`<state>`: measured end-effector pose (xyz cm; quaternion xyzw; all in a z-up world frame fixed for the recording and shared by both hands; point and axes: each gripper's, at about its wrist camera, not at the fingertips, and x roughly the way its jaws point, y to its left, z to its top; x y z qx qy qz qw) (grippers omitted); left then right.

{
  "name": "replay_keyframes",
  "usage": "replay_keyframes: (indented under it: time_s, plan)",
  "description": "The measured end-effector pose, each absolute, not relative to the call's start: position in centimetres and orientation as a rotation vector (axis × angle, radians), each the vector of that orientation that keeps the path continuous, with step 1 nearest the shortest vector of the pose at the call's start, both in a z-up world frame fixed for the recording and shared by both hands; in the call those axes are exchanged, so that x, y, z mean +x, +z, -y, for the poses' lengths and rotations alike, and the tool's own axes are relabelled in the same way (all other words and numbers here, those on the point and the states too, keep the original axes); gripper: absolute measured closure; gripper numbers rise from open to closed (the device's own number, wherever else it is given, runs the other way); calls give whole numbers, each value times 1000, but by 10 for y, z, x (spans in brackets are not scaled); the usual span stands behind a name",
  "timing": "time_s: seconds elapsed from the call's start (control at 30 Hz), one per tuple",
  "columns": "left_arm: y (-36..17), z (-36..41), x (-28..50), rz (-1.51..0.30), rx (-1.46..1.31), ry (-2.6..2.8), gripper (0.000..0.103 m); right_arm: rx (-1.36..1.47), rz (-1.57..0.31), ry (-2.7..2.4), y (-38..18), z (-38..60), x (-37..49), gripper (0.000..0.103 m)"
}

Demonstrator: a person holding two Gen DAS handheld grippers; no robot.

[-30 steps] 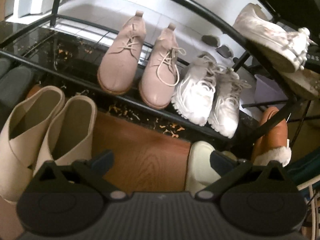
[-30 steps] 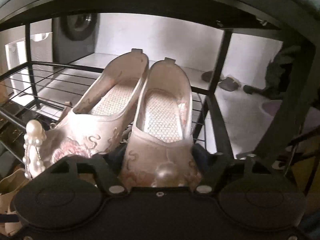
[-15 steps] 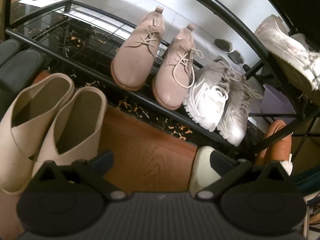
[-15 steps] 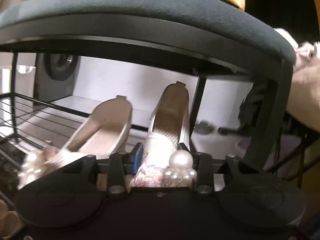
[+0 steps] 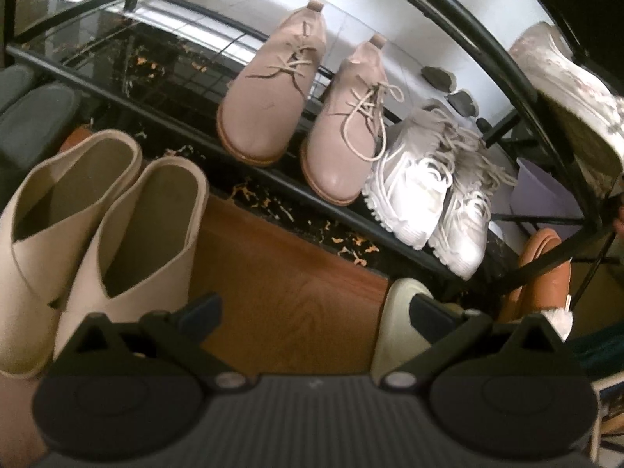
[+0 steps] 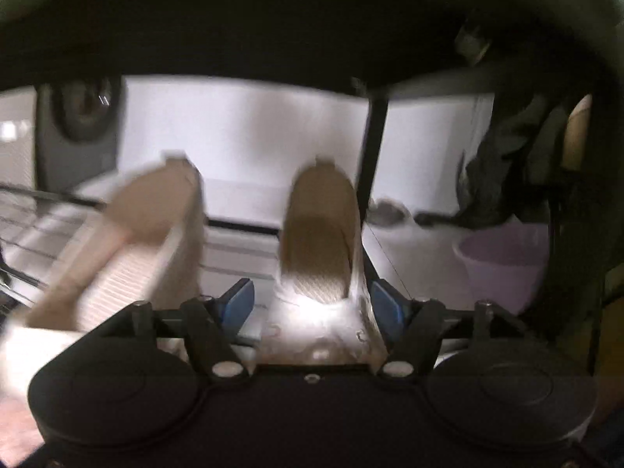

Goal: Organize scattered shoes
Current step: 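Push the embroidered shoes onto the rack shelf and open the right gripper, then withdraw the right gripper from the rack back toward the floor shoes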

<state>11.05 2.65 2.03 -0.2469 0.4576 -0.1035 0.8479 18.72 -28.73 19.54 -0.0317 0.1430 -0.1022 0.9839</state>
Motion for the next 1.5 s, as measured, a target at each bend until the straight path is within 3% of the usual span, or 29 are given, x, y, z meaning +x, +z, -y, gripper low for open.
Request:
replay_keyframes:
  time_s: [0.1, 0.17, 0.33, 0.5, 0.57, 0.67, 0.83, 1.1, 1.3, 1.33, 1.4, 1.43, 1.47, 1.5]
  plan:
    - [20, -26, 111, -970, -533, -228, 1, -44, -216, -146, 209, 269, 162, 22]
    - [20, -27, 111, -975, -554, -239, 1, -21, -217, -80, 219, 260, 149, 8]
    - [23, -27, 109, -964, -556, -247, 1, -56, -327, 71, 219, 219, 153, 9]
    - [21, -31, 110, -974, -574, -233, 1, -96, -550, 2, 201, 200, 197, 19]
    - [19, -33, 111, -978, -583, -227, 1, -10, -566, -7, 198, 205, 201, 39]
    - [15, -37, 114, -982, -599, -194, 1, -42, -548, -2, 199, 205, 197, 59]
    - [10, -48, 117, -993, -653, -155, 1, -88, -384, 0, 200, 212, 185, 76]
    - [8, -44, 118, -1014, -637, -165, 1, -31, -319, -73, 188, 228, 207, 80]
    - [5, -44, 119, -1027, -641, -166, 1, 132, -263, -237, 179, 255, 224, 92]
    - [4, -43, 119, -1033, -635, -168, 1, 146, -264, -238, 180, 255, 226, 88]
    - [3, -43, 120, -1041, -636, -169, 1, 161, -294, -206, 184, 254, 225, 71]
    - [3, -44, 120, -1043, -641, -169, 1, 154, -307, -149, 187, 252, 220, 50]
    - [2, -44, 120, -1045, -647, -169, 1, 141, -305, -125, 188, 250, 217, 21]
    - [2, -45, 120, -1046, -652, -169, 1, 82, -279, -92, 193, 243, 207, 6]
